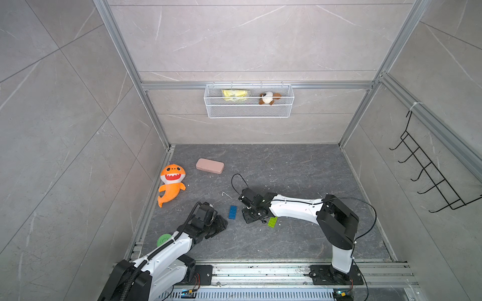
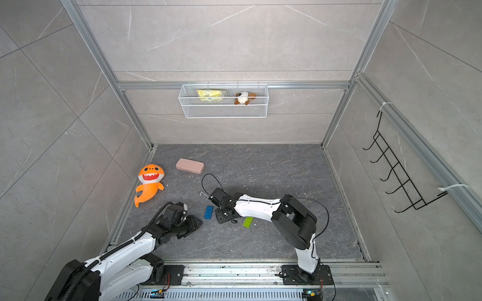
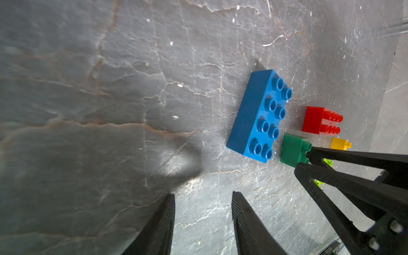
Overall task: Assemble the number 5 with lego
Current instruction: Pick up the lego brick from the center of the board, then adjust the lego brick at the center of the board.
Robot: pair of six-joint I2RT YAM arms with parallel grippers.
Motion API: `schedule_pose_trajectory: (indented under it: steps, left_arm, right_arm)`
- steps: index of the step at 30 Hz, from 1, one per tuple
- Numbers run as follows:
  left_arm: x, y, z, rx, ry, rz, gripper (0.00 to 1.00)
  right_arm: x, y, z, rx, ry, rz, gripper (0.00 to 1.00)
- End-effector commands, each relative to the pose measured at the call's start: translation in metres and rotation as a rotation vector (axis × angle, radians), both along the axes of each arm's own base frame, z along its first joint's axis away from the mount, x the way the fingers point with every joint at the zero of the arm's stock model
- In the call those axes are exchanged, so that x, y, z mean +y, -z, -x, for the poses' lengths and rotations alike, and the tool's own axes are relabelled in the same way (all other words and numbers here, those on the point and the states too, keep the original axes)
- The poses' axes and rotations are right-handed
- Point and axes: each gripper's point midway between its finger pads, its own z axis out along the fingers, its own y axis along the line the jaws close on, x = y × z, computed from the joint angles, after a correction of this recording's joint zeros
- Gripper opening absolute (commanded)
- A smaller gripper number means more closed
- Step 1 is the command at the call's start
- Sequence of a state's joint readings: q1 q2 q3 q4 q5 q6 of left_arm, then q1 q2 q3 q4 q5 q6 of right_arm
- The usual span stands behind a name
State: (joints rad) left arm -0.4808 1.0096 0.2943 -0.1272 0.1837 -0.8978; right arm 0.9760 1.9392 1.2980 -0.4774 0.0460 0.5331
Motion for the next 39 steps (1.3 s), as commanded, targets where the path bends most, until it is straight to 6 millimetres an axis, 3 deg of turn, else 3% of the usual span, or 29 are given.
schedule_pose_trajectory:
  steps: [1, 5, 9, 10, 13, 24, 33, 39]
  left_arm:
    - [-0.007, -0.002, -0.006, -0.011, -0.007, 0.01, 0.44]
    - [-0.012, 0.003, -0.004, -0.001, 0.002, -0.004, 0.42]
    - [-0.015, 0.009, -0.004, 0.0, 0.002, -0.014, 0.39]
    - [-0.016, 0.011, -0.003, 0.002, 0.005, -0.015, 0.34]
    - [-0.015, 0.017, -0.004, 0.015, 0.013, -0.04, 0.25]
    - [-0.002, 0.032, -0.014, 0.019, -0.036, -0.144, 0.2]
    - [0.014, 0.03, -0.046, -0.022, -0.053, -0.314, 0.2]
    - [0.002, 0.03, -0.078, -0.031, -0.029, -0.319, 0.19]
  right_arm:
    - [-0.001, 0.007, -0.002, 0.004, 0.021, 0.036, 0.41]
    - [0.001, 0.011, -0.003, 0.012, 0.022, 0.041, 0.37]
    - [0.001, 0.013, -0.004, 0.011, 0.02, 0.052, 0.24]
    - [0.0, 0.012, -0.004, 0.006, 0.021, 0.054, 0.21]
    - [-0.002, 0.007, -0.005, -0.008, 0.021, 0.05, 0.2]
    - [-0.014, -0.02, -0.001, -0.058, 0.037, -0.013, 0.2]
    - [-0.024, -0.03, -0.001, -0.08, 0.054, -0.031, 0.2]
    - [-0.027, -0.029, 0.001, -0.08, 0.059, -0.033, 0.2]
